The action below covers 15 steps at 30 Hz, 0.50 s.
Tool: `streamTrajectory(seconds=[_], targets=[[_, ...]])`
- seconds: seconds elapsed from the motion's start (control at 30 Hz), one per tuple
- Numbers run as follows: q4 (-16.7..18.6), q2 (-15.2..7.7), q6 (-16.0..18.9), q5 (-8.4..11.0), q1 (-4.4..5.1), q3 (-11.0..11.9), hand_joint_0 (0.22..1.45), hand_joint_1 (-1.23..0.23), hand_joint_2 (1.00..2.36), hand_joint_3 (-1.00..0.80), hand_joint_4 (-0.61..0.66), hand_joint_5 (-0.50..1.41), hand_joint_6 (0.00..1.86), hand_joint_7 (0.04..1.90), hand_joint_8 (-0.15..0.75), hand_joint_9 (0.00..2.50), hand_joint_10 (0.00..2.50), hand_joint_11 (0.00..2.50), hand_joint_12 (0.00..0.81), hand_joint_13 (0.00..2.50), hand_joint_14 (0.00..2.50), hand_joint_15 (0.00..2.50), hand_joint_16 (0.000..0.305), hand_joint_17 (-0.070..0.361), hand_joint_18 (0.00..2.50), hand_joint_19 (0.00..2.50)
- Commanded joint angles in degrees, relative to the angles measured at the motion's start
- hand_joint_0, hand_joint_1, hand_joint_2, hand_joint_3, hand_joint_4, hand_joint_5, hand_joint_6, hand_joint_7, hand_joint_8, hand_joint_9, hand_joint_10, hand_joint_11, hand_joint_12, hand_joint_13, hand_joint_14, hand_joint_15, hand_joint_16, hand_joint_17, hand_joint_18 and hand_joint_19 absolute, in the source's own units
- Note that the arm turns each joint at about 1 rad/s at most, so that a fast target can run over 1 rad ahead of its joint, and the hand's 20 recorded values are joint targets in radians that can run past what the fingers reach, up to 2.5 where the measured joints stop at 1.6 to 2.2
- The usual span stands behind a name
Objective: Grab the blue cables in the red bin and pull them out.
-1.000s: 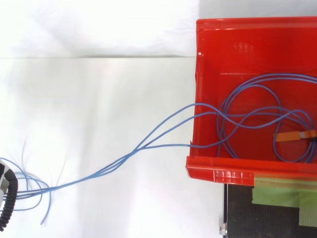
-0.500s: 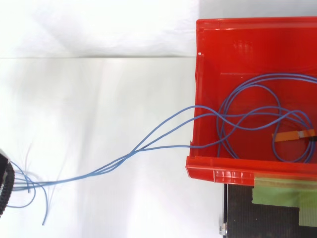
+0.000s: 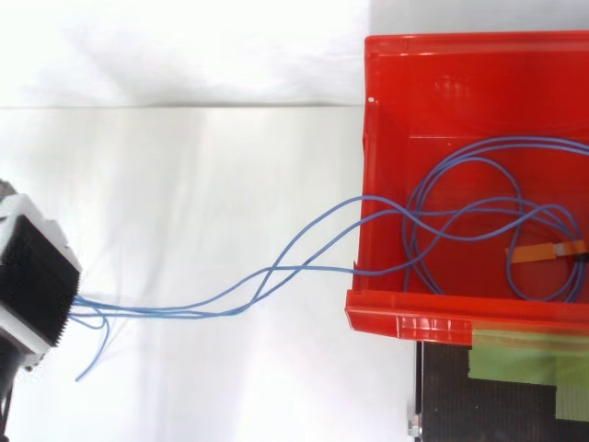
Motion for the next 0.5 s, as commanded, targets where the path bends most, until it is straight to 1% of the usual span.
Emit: streamTrajectory(seconds=[0.0,0.17,0.3,0.47], targets=[[1.4,0.0,1.3,2.07,0.09,-0.7,0.95,-0.92,1.0,-1.0,0.05,0.55,1.44,0.44,0.24,0.99,0.02,1.14,0.28,1.34,0.29,1.69,0.043,0.097,0.94,1.02],[2.2,0.0,-0.8,1.98,0.09,-0.8,0.95,-0.92,1.0,-1.0,0.05,0.55,1.44,0.44,0.239,0.99,0.03,1.14,0.28,1.34,0.3,1.68,0.044,0.098,0.94,1.02],[4.6,-0.1,-3.5,2.07,0.18,-0.8,0.95,-0.92,1.0,-1.0,0.05,0.55,1.44,0.44,0.242,0.98,0.02,1.14,0.28,1.34,0.3,1.68,0.043,0.097,0.94,1.03],[5.0,-0.3,-4.1,2.16,0.18,-0.9,0.95,-0.92,1.0,-1.0,0.04,0.55,1.43,0.45,0.239,0.98,0.03,1.15,0.287,1.34,0.3,1.69,0.043,0.097,0.94,1.02]])
